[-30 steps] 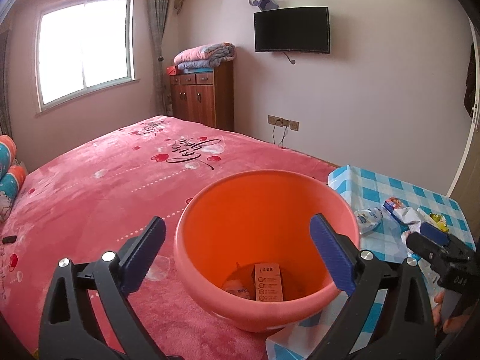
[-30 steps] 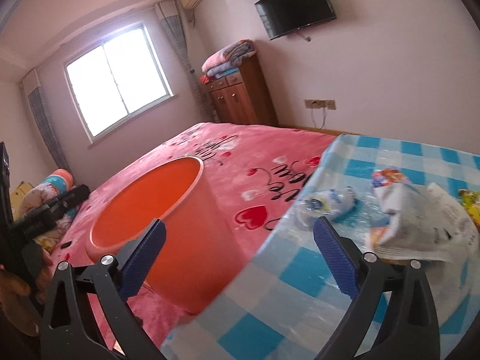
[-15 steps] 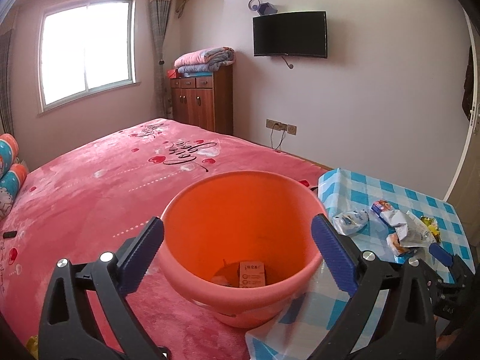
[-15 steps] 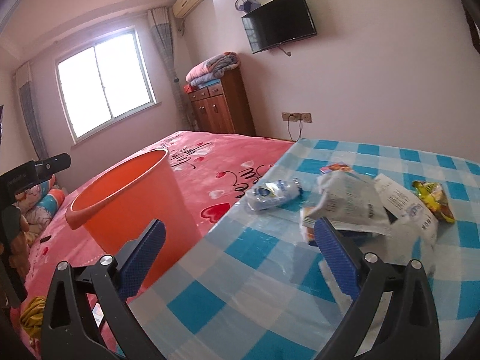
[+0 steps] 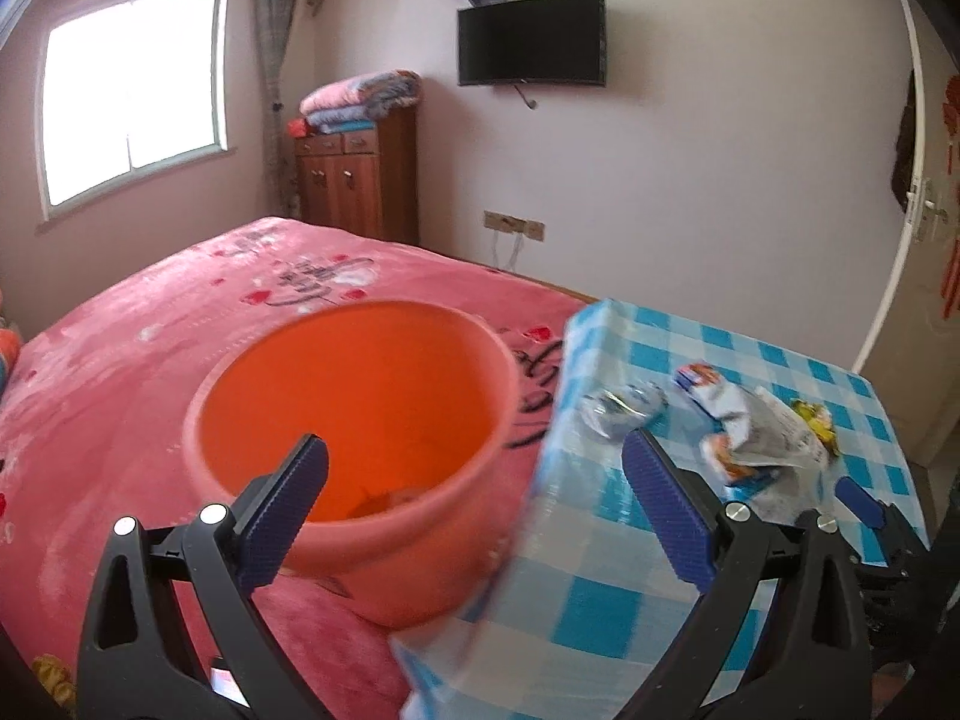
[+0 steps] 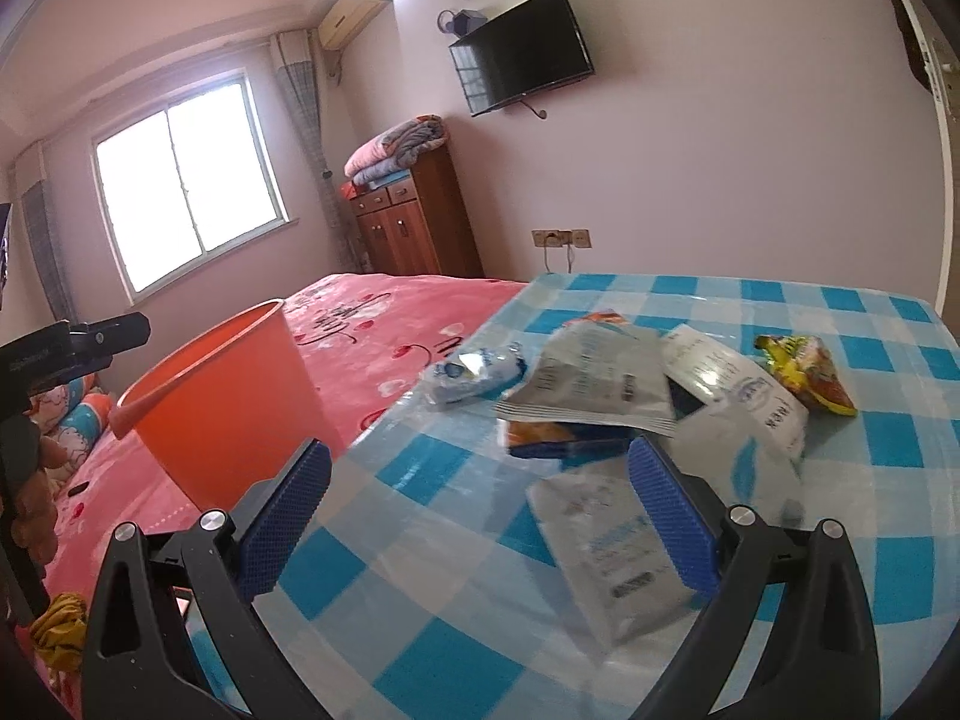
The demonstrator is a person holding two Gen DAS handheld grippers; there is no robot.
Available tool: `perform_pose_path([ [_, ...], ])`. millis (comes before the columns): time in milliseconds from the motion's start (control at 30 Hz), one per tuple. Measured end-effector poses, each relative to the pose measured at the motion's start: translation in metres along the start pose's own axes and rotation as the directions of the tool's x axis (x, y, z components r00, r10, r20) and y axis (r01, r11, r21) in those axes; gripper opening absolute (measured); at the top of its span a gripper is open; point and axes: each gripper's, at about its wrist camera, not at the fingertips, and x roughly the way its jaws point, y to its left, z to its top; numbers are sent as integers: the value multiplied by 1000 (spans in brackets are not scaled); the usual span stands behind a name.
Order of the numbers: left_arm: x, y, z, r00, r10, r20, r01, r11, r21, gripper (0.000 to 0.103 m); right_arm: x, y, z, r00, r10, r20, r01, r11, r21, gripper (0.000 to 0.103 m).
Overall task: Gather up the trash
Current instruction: 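Move both tools back over the table toward the remaining trash, then grasp the white plastic bag with the left tool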
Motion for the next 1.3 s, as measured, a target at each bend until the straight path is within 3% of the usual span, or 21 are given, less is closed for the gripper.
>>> perform_pose_path([
  [233,13,-36,-11,998,-49,-42,50,998,28,99,-4,-29,0,999,-35,-11,35,999,17,98],
  [500,28,-81,-25,990,-101,-101,109,992,71,99,-7,-74,3,996,-83,-33,86,990,116,98],
  [700,39,-118,-27,981,-137,-135,153,981,117,99,-15,-112,10,987,-157,-37,161,972,173,98],
  [967,57,-176,-15,969,-185,-164,216,957,193,99,-16,-161,9,980,-175,-95,196,932,306,98],
  [1300,107,-244,-3,958,-145,-246,218,929,300,99,-9,-186,6,975,-167,-149,209,917,339,98],
])
